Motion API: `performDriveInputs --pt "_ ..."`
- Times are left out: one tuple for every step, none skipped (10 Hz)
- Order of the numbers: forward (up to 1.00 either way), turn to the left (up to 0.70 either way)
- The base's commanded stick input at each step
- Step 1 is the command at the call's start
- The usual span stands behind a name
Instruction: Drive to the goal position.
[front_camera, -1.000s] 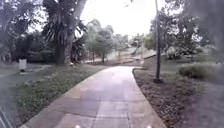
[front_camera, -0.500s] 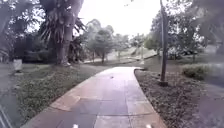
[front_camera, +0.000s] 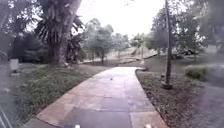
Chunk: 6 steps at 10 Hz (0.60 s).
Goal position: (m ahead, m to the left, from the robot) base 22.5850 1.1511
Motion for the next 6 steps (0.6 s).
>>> performDriveInputs --pt "0.7 -0.01" --pt "0.7 -0.26" --pt "0.7 -0.35" --pt "0.7 -0.35" --pt "0.7 -0.35" --pt "0.7 -0.35"
